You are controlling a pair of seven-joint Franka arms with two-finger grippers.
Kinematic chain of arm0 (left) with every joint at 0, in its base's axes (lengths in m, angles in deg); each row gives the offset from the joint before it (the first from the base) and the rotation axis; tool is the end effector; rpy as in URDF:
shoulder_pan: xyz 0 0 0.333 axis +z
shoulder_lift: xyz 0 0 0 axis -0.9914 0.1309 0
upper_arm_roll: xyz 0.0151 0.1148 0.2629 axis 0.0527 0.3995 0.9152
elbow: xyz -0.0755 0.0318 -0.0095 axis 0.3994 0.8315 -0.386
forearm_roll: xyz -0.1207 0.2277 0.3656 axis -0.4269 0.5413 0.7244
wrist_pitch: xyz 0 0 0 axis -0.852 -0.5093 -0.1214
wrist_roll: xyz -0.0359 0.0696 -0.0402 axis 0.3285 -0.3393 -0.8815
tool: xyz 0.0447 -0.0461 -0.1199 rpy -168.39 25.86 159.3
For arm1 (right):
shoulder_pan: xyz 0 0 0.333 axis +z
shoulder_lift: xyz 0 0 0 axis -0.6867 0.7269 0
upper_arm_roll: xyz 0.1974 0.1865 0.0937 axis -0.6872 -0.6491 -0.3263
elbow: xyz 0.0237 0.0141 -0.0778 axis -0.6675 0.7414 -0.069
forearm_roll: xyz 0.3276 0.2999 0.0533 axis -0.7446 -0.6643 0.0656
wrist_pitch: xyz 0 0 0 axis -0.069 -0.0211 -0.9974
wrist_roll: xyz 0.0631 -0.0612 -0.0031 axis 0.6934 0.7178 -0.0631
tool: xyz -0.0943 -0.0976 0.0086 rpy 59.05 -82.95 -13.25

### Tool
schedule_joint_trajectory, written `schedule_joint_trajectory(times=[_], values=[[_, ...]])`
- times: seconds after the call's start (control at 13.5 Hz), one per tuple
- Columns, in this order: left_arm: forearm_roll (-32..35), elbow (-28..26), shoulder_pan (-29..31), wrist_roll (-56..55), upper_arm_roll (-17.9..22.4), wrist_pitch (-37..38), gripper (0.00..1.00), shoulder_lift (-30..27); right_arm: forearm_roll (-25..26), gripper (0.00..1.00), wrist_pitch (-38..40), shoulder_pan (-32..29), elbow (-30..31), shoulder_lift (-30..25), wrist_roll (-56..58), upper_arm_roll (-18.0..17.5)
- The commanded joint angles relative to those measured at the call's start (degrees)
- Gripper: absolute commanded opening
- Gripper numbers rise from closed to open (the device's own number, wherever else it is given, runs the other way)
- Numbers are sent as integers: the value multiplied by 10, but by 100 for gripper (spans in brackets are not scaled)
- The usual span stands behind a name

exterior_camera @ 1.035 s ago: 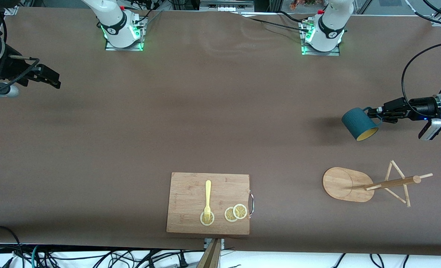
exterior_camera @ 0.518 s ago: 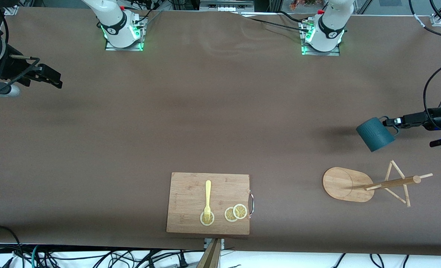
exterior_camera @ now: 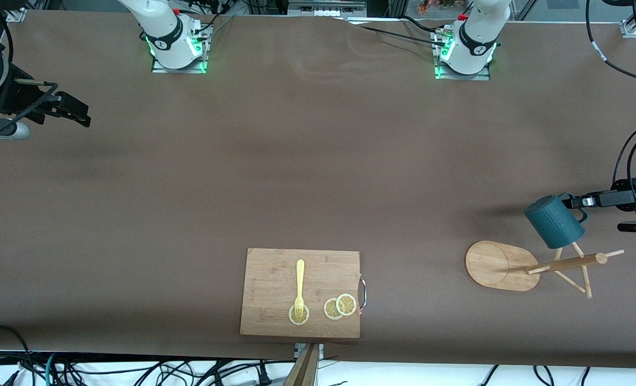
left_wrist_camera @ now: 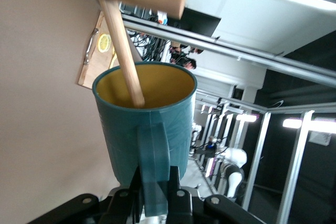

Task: Pass cup and hang on rack
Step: 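Lower the mug onto a rack peg with the left gripper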

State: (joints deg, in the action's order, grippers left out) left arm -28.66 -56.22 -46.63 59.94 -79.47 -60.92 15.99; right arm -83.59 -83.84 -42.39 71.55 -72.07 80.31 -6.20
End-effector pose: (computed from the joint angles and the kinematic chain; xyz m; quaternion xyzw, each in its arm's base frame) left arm 0.6475 0.2130 0.2458 0.6981 0.1622 -0.0348 0.6965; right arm 0.5952 0.0296 0.5356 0.9987 -0.0230 -0.0448 0.0099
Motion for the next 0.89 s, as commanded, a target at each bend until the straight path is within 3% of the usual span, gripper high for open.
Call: schedule_joint_trajectory(times=[0.0, 0.59, 0.81], values=[[-27, 33, 4, -34, -3, 17, 1, 29, -11, 100, 15, -11, -17, 8, 12, -8], [-44, 44, 40, -31, -2, 40, 4, 75, -14, 100, 20, -11, -17, 7, 12, -8], [-43, 85, 55, -31, -2, 69, 4, 115, -13, 100, 20, -11, -17, 7, 12, -8]])
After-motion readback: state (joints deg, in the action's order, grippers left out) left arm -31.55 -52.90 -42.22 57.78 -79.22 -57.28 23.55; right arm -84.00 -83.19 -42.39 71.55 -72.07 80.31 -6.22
